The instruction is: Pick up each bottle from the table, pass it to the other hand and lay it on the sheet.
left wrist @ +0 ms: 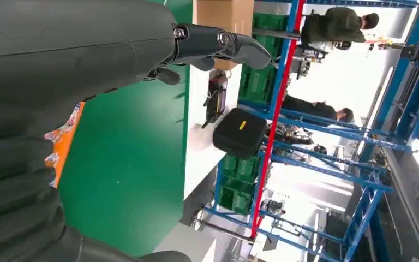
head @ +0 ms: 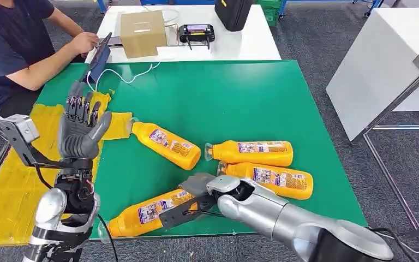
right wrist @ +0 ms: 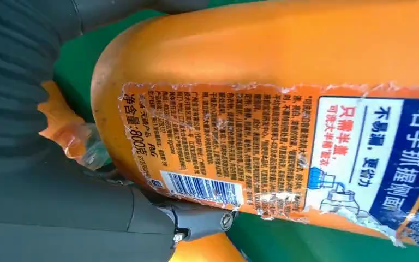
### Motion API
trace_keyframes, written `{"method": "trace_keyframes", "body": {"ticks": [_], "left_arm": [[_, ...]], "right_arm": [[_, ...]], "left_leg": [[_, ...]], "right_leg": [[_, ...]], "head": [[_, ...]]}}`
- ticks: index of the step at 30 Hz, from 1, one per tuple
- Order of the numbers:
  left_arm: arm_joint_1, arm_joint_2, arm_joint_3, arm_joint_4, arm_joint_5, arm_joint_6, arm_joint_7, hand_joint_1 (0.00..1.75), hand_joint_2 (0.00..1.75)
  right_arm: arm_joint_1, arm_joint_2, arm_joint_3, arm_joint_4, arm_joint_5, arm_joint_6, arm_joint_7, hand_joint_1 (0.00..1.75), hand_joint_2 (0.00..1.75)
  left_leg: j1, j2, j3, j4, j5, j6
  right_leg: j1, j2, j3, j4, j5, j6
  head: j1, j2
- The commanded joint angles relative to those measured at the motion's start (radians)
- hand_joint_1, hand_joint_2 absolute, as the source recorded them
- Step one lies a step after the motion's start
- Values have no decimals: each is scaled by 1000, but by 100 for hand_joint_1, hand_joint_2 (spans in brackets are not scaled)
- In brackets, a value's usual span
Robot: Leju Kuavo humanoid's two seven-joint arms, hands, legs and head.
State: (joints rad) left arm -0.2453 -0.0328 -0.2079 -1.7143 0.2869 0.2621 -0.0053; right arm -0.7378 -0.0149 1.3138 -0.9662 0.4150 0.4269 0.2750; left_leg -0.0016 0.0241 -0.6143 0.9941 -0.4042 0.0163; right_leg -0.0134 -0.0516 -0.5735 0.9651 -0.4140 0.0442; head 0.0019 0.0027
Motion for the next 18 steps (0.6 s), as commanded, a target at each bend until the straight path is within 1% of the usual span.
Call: {"method": "trace_keyframes", "body": {"ticks": [1,2,3,4,5,7,8,9,10,13,17,18], "left_arm": [[22,34,44,-19,-14,71,-27,0,175],[35,36,63,-33,-17,82,-40,0,175],[50,41,86,-49,-27,99,-58,0,175],[60,44,113,-62,-45,122,-81,0,175],[67,45,145,-75,-68,151,-121,0,175],[69,52,214,-88,-93,206,-174,0,175],[67,53,237,-92,-90,216,-189,0,175],[68,54,270,-94,-89,244,-212,0,175],[70,64,297,-94,-78,258,-226,0,175],[86,78,366,-95,-36,278,-248,0,175],[109,81,389,-91,-19,280,-254,0,175],[119,81,384,-88,-9,269,-243,0,175]], "right_arm": [[97,-75,-158,53,-170,-248,55,175,175],[137,-86,-224,19,-219,-319,37,175,175],[171,-105,-263,-22,-248,-357,24,175,175],[206,-127,-298,-77,-271,-387,10,175,175],[254,-137,-355,-132,-328,-416,-11,175,175],[335,-164,-424,-247,-387,-440,-37,175,175],[364,-162,-454,-278,-417,-452,-53,175,175],[404,-160,-492,-320,-458,-460,-77,175,175],[440,-162,-512,-366,-472,-466,-86,175,175],[525,-156,-557,-469,-488,-491,-126,175,175],[562,-146,-571,-524,-481,-497,-144,175,175],[573,-140,-581,-539,-482,-502,-162,175,175]], "left_leg": [[1,-2,2,-1,0,0],[1,-4,4,-2,-1,-1],[1,-1,3,-2,0,-1],[1,-3,5,-2,-1,-1],[1,-3,3,-1,-1,-1],[1,-4,2,-1,-1,-1],[1,-5,1,-1,-1,-1],[2,-6,3,0,-3,-2],[1,-4,0,0,-2,-1],[1,-5,0,1,-3,-2],[2,-6,2,1,-5,-2],[3,-4,2,1,-6,-2]], "right_leg": [[0,0,3,-2,0,-1],[1,1,6,-3,-1,-1],[0,1,4,-2,1,-2],[1,3,7,-3,0,-4],[1,2,5,-2,0,-4],[1,0,4,-1,-1,-3],[1,0,3,-1,0,-3],[1,1,6,-1,-2,-4],[1,1,3,-1,-1,-3],[1,2,2,1,-2,-4],[2,3,5,1,-4,-5],[2,6,4,1,-4,-5]], "head": [[0,0],[1,0],[0,0],[0,0],[0,0],[0,0],[0,0],[0,0],[1,0],[1,0],[0,0],[0,0]]}}
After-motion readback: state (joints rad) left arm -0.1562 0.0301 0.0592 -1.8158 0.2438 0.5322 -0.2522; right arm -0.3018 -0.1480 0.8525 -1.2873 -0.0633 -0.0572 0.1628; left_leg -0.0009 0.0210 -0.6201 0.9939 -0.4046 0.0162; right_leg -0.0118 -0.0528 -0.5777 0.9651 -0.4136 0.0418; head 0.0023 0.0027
